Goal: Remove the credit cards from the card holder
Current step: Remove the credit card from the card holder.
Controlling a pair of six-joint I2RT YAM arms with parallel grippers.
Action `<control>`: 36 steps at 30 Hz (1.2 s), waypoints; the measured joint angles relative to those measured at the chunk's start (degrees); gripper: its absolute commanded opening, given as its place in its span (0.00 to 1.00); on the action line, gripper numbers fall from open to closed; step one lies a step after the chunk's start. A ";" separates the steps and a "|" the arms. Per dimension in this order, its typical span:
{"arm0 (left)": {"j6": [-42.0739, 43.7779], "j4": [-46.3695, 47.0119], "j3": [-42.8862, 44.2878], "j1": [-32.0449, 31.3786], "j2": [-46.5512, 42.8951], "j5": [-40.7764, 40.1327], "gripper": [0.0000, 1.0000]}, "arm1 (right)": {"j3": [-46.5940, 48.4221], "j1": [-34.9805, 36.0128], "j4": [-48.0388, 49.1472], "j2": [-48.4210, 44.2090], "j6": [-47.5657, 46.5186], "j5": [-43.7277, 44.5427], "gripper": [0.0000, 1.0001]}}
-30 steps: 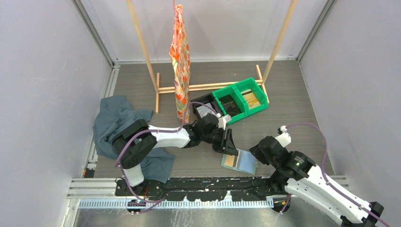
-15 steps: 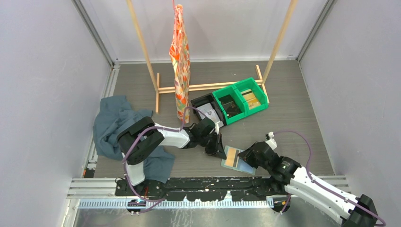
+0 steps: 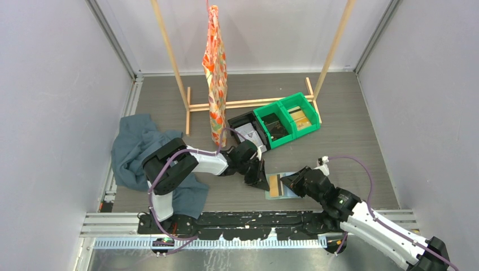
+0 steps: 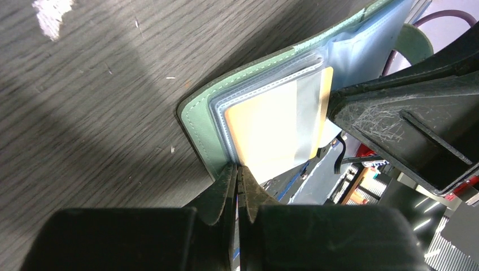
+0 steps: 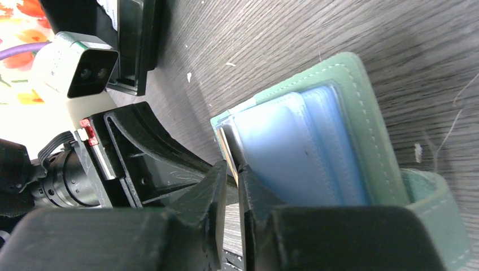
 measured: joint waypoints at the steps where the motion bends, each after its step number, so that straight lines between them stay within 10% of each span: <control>1: 0.04 -0.07 0.02 0.00 0.00 0.00 0.04 | -0.02 0.00 0.13 -0.07 0.02 0.00 0.16; 24: 1.27 -3.76 1.75 -0.02 0.13 0.11 0.03 | -1.29 -0.85 5.44 4.96 -5.68 -1.75 0.01; 36: 1.62 -4.09 2.12 0.59 0.15 -0.17 0.04 | 1.42 -0.20 -6.29 -11.37 -6.08 -2.93 0.01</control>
